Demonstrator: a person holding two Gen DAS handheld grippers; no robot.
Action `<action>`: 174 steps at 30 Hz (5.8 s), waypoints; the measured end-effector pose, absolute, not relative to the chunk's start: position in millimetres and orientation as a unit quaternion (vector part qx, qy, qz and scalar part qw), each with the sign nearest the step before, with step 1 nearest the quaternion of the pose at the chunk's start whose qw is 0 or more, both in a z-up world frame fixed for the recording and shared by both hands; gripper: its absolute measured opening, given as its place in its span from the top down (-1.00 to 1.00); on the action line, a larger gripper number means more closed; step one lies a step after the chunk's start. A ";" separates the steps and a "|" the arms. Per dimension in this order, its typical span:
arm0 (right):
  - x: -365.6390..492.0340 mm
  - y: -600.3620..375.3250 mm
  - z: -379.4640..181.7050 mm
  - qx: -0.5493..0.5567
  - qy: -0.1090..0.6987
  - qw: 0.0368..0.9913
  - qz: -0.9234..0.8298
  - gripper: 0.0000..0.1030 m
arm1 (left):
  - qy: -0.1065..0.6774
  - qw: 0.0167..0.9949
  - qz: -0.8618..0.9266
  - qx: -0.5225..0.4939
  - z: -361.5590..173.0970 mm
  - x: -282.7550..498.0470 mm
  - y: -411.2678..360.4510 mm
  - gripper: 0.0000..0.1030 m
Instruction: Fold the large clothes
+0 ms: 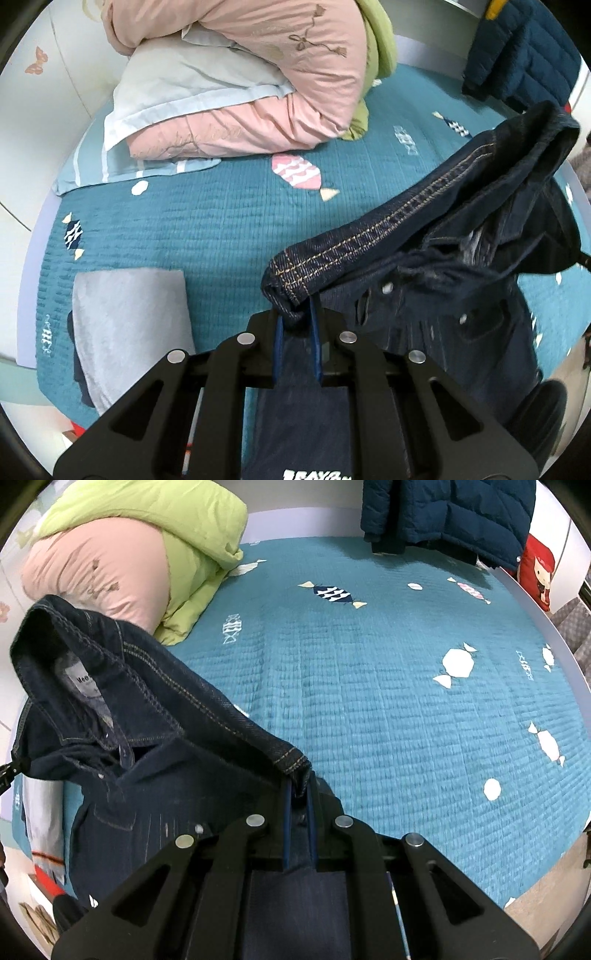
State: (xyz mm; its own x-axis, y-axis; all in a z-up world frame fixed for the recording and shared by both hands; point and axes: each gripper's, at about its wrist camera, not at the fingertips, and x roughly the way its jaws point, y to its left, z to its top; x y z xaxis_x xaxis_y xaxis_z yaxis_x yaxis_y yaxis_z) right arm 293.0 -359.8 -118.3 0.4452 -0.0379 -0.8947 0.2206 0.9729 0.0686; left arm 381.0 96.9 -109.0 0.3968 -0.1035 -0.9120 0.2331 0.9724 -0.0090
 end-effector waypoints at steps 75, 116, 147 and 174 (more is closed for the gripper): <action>119.9 -323.3 -184.4 0.305 0.537 0.786 -0.028 0.96 | 0.608 0.750 -0.145 -0.215 -188.8 196.3 191.1 0.77; 273.5 -378.6 -271.5 0.349 0.604 0.714 -0.051 -0.49 | 0.681 0.692 -0.108 -0.212 -284.7 357.7 148.7 -0.43; 346.3 -384.9 -148.4 0.303 0.463 0.832 -0.030 -0.49 | 0.567 0.810 -0.064 -0.139 -151.2 429.4 130.5 -0.81; 233.0 -348.6 -304.3 0.476 0.548 0.688 0.025 -0.02 | 0.684 0.695 -0.115 -0.190 -278.9 297.4 130.4 -0.25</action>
State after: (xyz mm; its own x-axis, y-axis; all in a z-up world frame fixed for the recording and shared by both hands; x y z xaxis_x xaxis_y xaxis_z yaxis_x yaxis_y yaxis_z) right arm 233.0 -348.6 -304.3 0.3988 0.5547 -0.7302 0.4873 0.5464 0.6812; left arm 297.4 130.4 -278.9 0.0384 -0.4199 -0.9067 -0.1008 0.9011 -0.4216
